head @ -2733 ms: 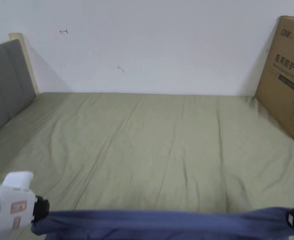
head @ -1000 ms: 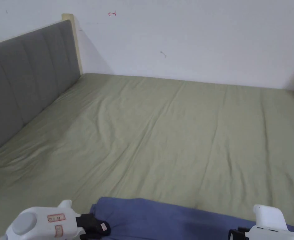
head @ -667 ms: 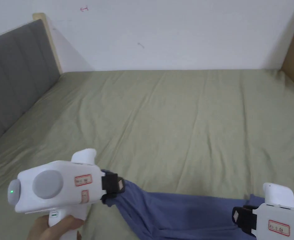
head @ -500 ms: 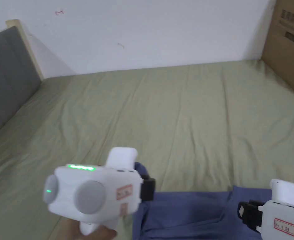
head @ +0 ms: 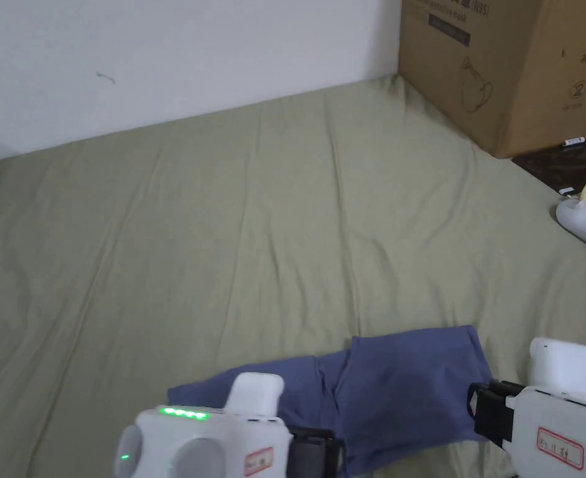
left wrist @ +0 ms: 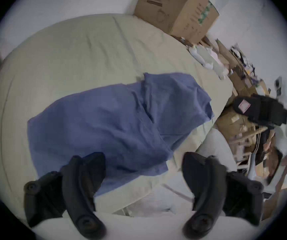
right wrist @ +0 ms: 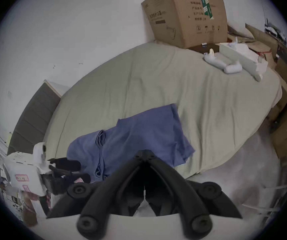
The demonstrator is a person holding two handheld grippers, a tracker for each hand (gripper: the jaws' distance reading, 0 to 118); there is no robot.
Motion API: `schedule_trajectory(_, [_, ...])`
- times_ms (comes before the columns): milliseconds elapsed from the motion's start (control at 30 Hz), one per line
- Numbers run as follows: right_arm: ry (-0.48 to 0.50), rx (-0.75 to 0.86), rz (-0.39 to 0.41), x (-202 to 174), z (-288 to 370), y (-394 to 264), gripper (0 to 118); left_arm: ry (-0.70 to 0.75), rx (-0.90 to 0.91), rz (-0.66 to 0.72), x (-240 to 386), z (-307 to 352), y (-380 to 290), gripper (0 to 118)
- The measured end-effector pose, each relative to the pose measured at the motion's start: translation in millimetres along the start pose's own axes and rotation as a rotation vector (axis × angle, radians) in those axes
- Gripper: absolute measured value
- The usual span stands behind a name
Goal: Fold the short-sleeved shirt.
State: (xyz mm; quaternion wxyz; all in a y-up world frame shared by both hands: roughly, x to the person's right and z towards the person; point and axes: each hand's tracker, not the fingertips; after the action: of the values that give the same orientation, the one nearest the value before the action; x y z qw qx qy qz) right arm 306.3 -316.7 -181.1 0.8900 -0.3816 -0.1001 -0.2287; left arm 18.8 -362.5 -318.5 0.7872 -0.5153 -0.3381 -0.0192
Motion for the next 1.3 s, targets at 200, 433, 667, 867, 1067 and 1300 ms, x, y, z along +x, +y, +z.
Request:
schedule_trajectory(200, [0.043, 0.013, -0.003, -9, -12, 3, 0, -0.105, 0.088, 0.36, -57, 22, 5, 0])
schedule_trajectory(433, [0.049, -0.045, 0.065, -14, -17, -1, 0, -0.102, 0.063, 0.362, -57, -16, 9, 0])
schedule_trajectory(667, [0.047, -0.081, 0.077, -13, -50, -13, 0, -0.068, -0.029, 0.241, -1, -66, 1, 0])
schedule_trajectory(867, [0.049, -0.072, 0.075, -30, -36, -7, 0, -0.163, -0.015, 0.286, 5, -59, 8, 0])
schedule_trajectory(1067, [0.049, -0.07, 0.066, -36, -34, -4, 0, -0.329, -0.079, 0.3, 24, -79, 4, 0])
schedule_trajectory(1300, [0.059, -0.065, 0.09, -43, -30, 4, 0, -0.361, 0.147, 0.463, -36, -2, -10, 0])
